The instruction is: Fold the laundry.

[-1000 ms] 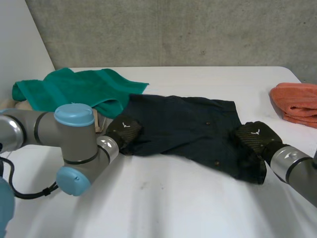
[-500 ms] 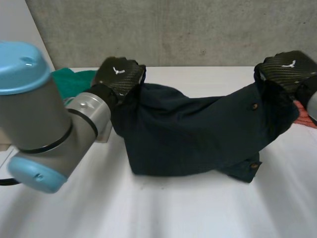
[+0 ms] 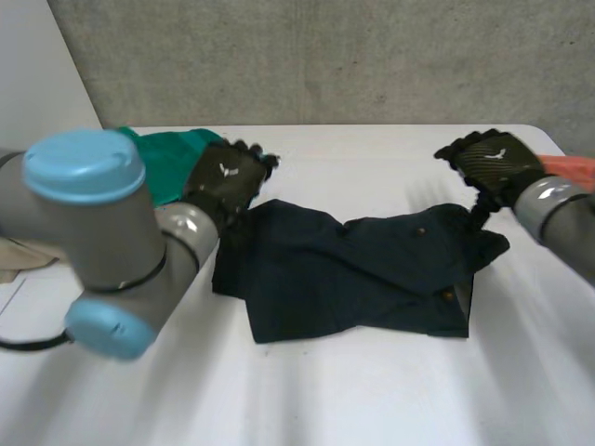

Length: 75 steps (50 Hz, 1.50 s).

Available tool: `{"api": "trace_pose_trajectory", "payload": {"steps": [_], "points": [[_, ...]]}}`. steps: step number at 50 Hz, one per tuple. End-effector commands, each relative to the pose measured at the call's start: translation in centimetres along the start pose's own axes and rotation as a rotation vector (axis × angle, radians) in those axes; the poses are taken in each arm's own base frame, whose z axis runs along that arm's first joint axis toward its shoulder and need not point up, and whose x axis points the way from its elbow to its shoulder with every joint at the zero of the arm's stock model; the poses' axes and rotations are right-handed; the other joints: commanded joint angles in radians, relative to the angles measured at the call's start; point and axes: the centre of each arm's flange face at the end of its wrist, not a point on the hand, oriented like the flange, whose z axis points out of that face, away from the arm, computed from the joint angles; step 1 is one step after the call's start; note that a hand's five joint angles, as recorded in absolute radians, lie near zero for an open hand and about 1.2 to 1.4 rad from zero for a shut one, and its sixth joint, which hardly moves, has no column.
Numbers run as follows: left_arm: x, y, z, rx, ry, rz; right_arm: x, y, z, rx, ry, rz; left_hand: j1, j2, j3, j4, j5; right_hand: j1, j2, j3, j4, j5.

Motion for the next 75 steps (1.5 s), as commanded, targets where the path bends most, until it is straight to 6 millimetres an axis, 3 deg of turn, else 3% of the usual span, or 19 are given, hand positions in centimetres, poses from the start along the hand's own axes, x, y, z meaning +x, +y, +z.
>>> {"api": "trace_pose_trajectory", "payload": {"steps": [1,6,13,18,19,21,25,29,30,32,39,44,49,56,63,67,71,73,75], "points": [[5.0,2.9,-5.3,-0.115,0.146,0.024,1.5,2.6,-1.6,-0.050,-0.056,-0.135,0.215,0.208,0.208,0.210,0.208,0.167,0.178,0.176,0.176,0.168],[7.3,5.2,-6.4,-0.190,0.194,0.045,-0.3,4.6,-2.5,-0.100,-0.128,-0.217,0.244,0.238,0.237,0.240,0.237,0.167,0.179,0.176,0.176,0.168],[8.8,7.6,-4.0,-0.214,0.194,0.060,-2.3,6.9,-1.7,-0.040,-0.217,-0.217,0.153,0.147,0.146,0.149,0.146,0.181,0.193,0.191,0.191,0.183],[9.1,8.0,-1.8,-0.194,0.179,0.056,-3.1,8.3,-0.5,-0.023,-0.224,-0.223,0.153,0.147,0.146,0.149,0.146,0.776,0.788,0.786,0.785,0.778],[9.1,8.0,-1.5,-0.190,0.176,0.055,-3.1,8.5,-0.1,-0.017,-0.216,-0.230,0.153,0.147,0.146,0.149,0.146,1.088,1.100,1.098,1.098,1.090],[9.1,8.0,-0.8,-0.179,0.170,0.054,-3.1,8.8,0.1,-0.019,-0.208,-0.231,0.165,0.158,0.158,0.160,0.158,1.164,1.176,1.173,1.173,1.165],[9.3,8.1,-0.1,-0.170,0.168,0.057,-3.0,9.0,0.2,-0.026,-0.197,-0.230,0.261,0.255,0.254,0.257,0.254,1.164,1.176,1.173,1.173,1.165],[9.4,8.5,0.7,-0.137,0.152,0.088,-2.8,8.8,0.2,-0.027,-0.188,-0.202,0.681,0.674,0.674,0.676,0.673,1.164,1.176,1.173,1.173,1.165],[9.3,8.3,1.1,-0.111,0.138,0.113,-2.7,8.7,0.2,-0.027,-0.185,-0.199,0.949,0.942,0.942,0.945,0.942,1.164,1.176,1.173,1.173,1.165],[8.9,8.1,1.4,-0.084,0.117,0.144,-2.5,8.7,0.2,-0.029,-0.176,-0.191,1.148,1.141,1.141,1.143,1.140,1.164,1.176,1.173,1.173,1.165],[5.8,4.2,2.0,0.052,-0.017,0.207,-2.0,8.5,0.1,-0.058,-0.137,-0.187,1.148,1.141,1.141,1.144,1.141,1.164,1.176,1.173,1.173,1.165],[5.3,3.9,2.1,0.055,-0.024,0.205,-1.7,8.2,-0.1,-0.064,-0.126,-0.185,1.148,1.141,1.141,1.144,1.141,1.144,1.156,1.154,1.154,1.146],[5.2,4.2,2.2,0.044,-0.025,0.203,-1.2,8.1,-0.4,-0.123,-0.114,-0.142,1.148,1.141,1.141,1.144,1.141,0.215,0.227,0.224,0.224,0.217],[4.0,3.7,2.5,0.051,-0.055,0.197,-0.5,6.5,-2.3,-0.177,-0.155,-0.079,1.148,1.141,1.141,1.144,1.141,0.128,0.140,0.138,0.138,0.130],[3.6,2.4,2.9,0.086,-0.073,0.192,-1.6,6.5,-3.0,-0.148,-0.232,-0.058,1.148,1.141,1.141,1.144,1.141,0.175,0.187,0.185,0.185,0.177],[3.4,1.9,2.9,0.099,-0.079,0.184,-1.7,7.1,-2.0,-0.108,-0.213,-0.070,1.148,1.141,1.141,1.144,1.141,0.254,0.266,0.264,0.264,0.256],[3.3,1.9,2.9,0.102,-0.081,0.153,-2.0,9.4,0.1,-0.101,-0.179,-0.051,1.148,1.141,1.141,1.144,1.141,0.363,0.375,0.372,0.372,0.365],[3.1,1.8,3.0,0.103,-0.085,0.128,-1.6,10.0,1.0,-0.098,-0.133,-0.033,1.148,1.141,1.141,1.144,1.141,0.580,0.591,0.589,0.589,0.581],[3.0,1.6,3.0,0.108,-0.086,0.105,-1.1,9.6,1.7,-0.088,-0.083,-0.018,1.148,1.141,1.141,1.144,1.141,1.162,1.174,1.171,1.171,1.163]]}}
